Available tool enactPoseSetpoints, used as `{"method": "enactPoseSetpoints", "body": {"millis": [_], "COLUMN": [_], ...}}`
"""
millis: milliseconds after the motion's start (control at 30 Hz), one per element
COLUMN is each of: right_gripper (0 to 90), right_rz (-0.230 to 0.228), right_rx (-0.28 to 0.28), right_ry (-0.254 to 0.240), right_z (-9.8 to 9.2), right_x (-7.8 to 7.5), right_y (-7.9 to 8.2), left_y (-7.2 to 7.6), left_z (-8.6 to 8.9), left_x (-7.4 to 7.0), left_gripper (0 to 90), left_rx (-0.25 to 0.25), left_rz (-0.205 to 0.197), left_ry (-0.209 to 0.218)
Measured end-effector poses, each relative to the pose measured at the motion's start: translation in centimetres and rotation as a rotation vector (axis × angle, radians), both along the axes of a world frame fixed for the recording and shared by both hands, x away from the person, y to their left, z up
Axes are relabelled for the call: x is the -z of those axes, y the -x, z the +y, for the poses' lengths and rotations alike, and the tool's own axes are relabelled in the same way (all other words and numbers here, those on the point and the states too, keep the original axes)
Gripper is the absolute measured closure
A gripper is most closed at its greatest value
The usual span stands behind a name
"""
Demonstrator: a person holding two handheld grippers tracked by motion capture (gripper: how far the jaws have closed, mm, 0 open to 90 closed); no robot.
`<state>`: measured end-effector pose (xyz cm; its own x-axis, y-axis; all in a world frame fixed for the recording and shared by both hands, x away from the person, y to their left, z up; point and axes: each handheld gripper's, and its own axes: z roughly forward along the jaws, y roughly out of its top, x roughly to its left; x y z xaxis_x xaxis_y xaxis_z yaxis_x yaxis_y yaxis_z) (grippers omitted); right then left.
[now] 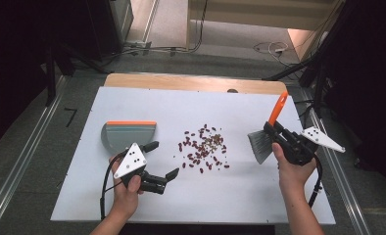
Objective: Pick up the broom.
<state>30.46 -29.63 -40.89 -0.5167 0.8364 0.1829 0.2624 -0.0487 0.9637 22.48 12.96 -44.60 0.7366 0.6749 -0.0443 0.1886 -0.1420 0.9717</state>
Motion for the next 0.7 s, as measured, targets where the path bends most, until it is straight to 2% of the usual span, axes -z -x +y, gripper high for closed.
{"method": "enactPoseSetpoints", "body": {"millis": [233,500,700], "right_gripper": [68.9,68.9,68.9], "right_rz": [-0.007,-0.023,-0.036], "right_rx": [-0.056,-0.143,-0.205], "right_ry": [0.013,0.017,0.012], "right_z": [2.3,5.9,8.6], "right_x": [-0.1,-0.3,-0.5], "right_y": [0.6,1.9,2.9], "left_y": [0.2,0.5,0.6], "left_z": [-0.7,-1.5,-2.5], "left_x": [0.2,0.0,0.1], "left_gripper": [0.7,1.3,1.3], "left_rx": [0.015,0.049,0.073], "left_rz": [0.011,0.020,0.042], "left_ry": [0.007,0.024,0.026]}}
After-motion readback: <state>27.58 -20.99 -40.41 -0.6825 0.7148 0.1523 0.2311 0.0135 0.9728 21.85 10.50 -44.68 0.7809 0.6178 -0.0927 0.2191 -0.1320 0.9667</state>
